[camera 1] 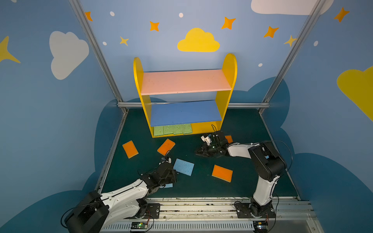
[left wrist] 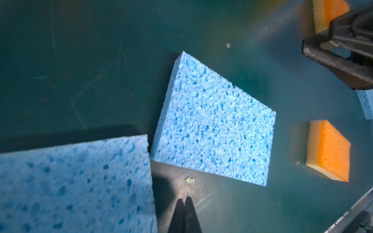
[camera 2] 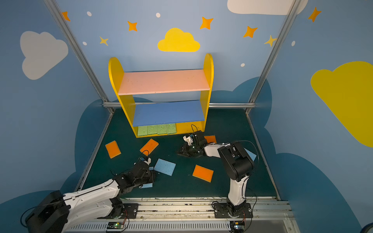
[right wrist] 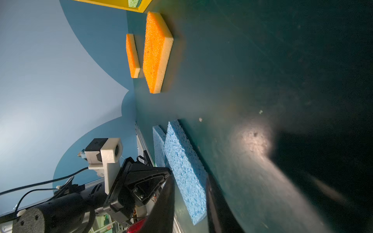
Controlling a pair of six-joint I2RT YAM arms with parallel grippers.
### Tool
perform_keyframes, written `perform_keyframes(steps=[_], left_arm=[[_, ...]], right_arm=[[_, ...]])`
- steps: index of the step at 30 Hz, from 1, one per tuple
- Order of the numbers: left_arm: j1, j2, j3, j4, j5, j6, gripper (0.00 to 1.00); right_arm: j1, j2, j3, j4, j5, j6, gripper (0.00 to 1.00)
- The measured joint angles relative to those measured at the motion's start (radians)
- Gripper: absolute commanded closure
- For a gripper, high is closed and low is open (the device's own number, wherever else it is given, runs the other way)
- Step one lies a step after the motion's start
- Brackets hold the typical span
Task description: Place and organize the cleaning sponges onto the shelf
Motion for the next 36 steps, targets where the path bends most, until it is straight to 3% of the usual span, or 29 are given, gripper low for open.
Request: perform_keyframes(steps=[9, 21, 31, 36], left_arm=[[0.011, 0.192, 0.122, 0.024, -0.02, 0.005, 0.97], [0.126, 0.316, 0.224, 0.066, 0.008, 0.056, 0.97], [0.132, 0.396, 0.267, 0.121, 0.068, 0.083, 0.97], [0.132, 0.393, 0.266, 0.138, 0.079, 0.083, 0.97]], right_arm=[[-0.011, 0.03, -0.024, 0.053, -0.023, 0.028, 0.72], [-0.011, 0.097, -0.055, 0.134, -0.071, 0.097, 0.66], [0.024, 0.004, -0.127, 0.062, -0.048, 0.027, 0.51], [0.05, -0.008, -0.109, 0.003, -0.04, -0.005, 0.51]])
